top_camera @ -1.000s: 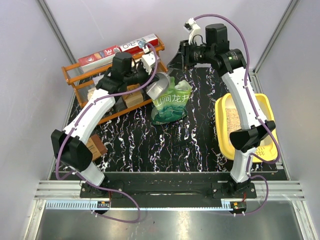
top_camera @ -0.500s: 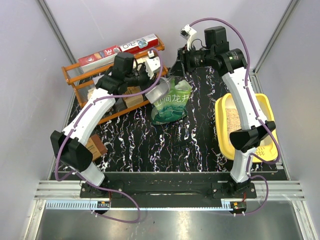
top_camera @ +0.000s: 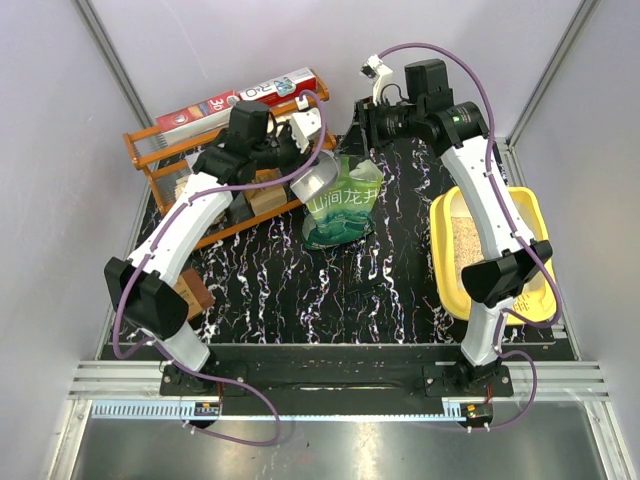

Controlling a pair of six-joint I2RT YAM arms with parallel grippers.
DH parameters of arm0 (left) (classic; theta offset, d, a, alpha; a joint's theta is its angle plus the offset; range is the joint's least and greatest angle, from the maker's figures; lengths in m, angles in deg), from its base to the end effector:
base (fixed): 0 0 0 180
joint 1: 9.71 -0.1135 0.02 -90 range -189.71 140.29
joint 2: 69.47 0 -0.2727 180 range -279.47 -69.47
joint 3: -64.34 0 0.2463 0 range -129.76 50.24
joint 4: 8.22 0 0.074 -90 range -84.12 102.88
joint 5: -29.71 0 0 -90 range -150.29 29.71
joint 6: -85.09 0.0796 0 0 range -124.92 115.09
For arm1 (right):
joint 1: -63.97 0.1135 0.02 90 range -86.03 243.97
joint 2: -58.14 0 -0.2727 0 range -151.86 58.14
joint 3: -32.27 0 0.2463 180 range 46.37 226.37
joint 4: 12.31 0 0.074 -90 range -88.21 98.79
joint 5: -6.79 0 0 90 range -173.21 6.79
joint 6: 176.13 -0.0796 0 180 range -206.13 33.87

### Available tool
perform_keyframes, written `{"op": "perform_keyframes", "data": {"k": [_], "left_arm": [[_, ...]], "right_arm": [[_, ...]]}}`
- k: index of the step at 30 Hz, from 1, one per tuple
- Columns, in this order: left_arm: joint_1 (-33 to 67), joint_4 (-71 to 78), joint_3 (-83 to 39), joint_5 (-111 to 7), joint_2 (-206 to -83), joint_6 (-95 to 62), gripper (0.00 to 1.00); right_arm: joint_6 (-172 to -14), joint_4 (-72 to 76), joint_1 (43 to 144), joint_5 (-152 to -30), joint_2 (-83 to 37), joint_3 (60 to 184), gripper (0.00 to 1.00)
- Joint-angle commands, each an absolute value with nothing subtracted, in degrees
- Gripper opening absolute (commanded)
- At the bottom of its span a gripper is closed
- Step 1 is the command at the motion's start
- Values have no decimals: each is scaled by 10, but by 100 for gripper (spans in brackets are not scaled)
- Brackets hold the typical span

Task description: Fill the litter box with clean litter

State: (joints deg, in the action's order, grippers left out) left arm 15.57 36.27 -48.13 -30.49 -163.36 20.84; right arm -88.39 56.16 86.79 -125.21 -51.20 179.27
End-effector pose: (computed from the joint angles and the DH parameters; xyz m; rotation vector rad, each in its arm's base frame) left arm 0.3454 -0.2069 0.4015 1.1443 1.6359 -0.5189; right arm 0.3662 0.2119 0.4531 -0.8137 1.9568 1.0312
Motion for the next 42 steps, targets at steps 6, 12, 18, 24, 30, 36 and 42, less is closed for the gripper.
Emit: {"op": "perform_keyframes", "data": {"k": [6,12,18,24,30,36,42], "left_arm": [[161,329,-505,-294,-1622,198,0],[161,329,-507,-287,-1625,193,0],[160,324,-504,-282,-1620,177,4],[131,324,-473,-230,-1588,135,69],[123,323,-428,-230,-1567,147,79],[123,326,-463,-240,-1618,164,80],[123,359,-558,-215,-1699,184,81]], "right_arm": [[-893,534,869,-1228,-498,1812,42],[-871,530,870,-1209,-494,1803,13],[-865,522,867,-1161,-493,1822,0],[-836,493,838,-1109,-470,1856,0],[-826,473,803,-1078,-442,1847,0],[-827,499,778,-1072,-433,1842,0],[-790,504,770,-1085,-413,1819,0]]}}
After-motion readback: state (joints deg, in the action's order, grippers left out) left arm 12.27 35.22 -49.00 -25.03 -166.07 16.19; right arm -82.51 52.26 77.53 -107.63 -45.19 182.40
